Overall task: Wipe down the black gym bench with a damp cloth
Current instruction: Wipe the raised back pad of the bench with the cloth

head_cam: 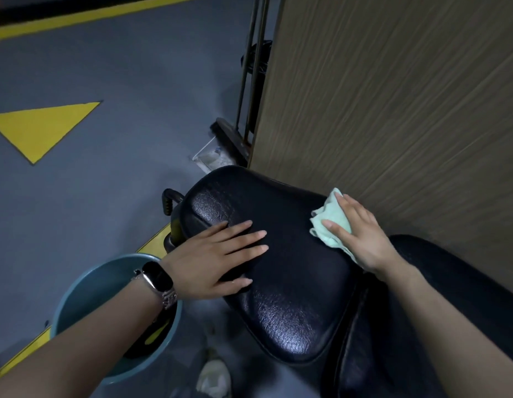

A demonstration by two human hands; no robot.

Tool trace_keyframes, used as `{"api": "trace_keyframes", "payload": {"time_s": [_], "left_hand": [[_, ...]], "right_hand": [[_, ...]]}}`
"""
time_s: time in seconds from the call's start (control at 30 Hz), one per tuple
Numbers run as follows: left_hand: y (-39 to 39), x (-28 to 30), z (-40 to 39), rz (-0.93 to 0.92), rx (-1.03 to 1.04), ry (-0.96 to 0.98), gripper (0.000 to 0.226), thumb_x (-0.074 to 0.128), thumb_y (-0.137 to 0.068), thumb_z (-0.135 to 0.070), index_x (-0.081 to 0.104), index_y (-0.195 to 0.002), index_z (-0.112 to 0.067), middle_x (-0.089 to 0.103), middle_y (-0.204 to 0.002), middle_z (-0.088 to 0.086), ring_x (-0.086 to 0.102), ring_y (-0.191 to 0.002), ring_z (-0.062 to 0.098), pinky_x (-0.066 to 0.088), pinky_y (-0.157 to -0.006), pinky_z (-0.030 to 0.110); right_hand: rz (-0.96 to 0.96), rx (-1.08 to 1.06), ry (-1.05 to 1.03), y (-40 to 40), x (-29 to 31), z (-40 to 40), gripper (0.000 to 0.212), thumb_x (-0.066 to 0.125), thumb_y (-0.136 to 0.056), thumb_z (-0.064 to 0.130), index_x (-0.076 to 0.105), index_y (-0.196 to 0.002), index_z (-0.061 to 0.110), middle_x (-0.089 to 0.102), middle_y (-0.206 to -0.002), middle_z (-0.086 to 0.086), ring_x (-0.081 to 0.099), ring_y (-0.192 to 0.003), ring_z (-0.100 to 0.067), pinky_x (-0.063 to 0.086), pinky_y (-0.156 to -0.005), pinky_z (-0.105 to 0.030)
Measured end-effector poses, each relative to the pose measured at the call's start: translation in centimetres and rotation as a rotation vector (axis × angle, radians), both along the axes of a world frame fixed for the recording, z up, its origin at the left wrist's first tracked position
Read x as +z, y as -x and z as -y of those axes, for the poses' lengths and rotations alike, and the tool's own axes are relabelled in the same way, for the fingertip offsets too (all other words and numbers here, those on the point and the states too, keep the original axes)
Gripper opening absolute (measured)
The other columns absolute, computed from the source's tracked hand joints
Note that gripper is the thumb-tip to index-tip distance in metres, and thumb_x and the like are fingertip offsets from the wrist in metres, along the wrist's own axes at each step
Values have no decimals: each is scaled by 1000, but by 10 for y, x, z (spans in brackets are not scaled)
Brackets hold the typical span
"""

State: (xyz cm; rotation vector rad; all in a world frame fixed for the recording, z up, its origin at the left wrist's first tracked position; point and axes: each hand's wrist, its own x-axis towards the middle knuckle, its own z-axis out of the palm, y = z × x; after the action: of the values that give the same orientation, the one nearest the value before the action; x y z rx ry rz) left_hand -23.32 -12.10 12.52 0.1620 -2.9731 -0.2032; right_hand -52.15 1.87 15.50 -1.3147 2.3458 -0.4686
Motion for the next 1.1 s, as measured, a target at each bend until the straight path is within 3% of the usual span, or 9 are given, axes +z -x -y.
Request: {"api": "trace_keyframes", "payload": {"time_s": [0.2,0.33,0.5,0.7,0.9,1.1], "left_hand": [[11,-4,-5,-36,-18,7,59,35,-94,-57,38,-143,-25,30,-153,-4,18,-143,19,18,-111,42],[13,-6,-5,-31,-28,7,61,35,-93,-59,34,-145,-26,27,-154,-3,15,-144,21,18,-111,44],[13,-7,-7,-28,-17,-24,63,37,-92,-60,31,-146,-28,22,-156,-3,10,-145,20,16,-113,47],[12,-8,-8,-22,-14,-37,65,38,-92,-61,30,-147,-27,20,-156,-2,9,-145,21,20,-113,51],[12,-8,-9,-25,-8,-40,64,37,-92,-61,30,-147,-28,20,-157,-2,8,-145,21,17,-113,50],[12,-5,-9,-8,-5,-45,64,37,-92,-62,29,-147,-29,21,-156,-2,9,-145,21,18,-114,50]], "right_hand": [[20,87,-11,19,0,9,76,38,-81,74,23,-148,41,31,-149,19,31,-136,-9,24,-108,-25],[-80,127,-95,23,-1,23,85,22,-72,86,14,-147,48,29,-151,19,33,-136,-14,30,-107,-38],[-184,216,-193,13,6,52,76,25,-82,76,7,-149,45,30,-153,10,35,-136,-22,28,-102,-39],[-262,356,-193,-11,4,87,84,18,-77,78,0,-150,41,37,-150,2,39,-133,-25,29,-104,-40],[-231,331,-183,-7,10,81,79,28,-87,72,0,-152,38,34,-152,1,34,-137,-23,27,-103,-37],[-183,263,-188,13,13,45,82,27,-81,73,1,-151,40,34,-151,4,36,-136,-20,27,-102,-33]]}}
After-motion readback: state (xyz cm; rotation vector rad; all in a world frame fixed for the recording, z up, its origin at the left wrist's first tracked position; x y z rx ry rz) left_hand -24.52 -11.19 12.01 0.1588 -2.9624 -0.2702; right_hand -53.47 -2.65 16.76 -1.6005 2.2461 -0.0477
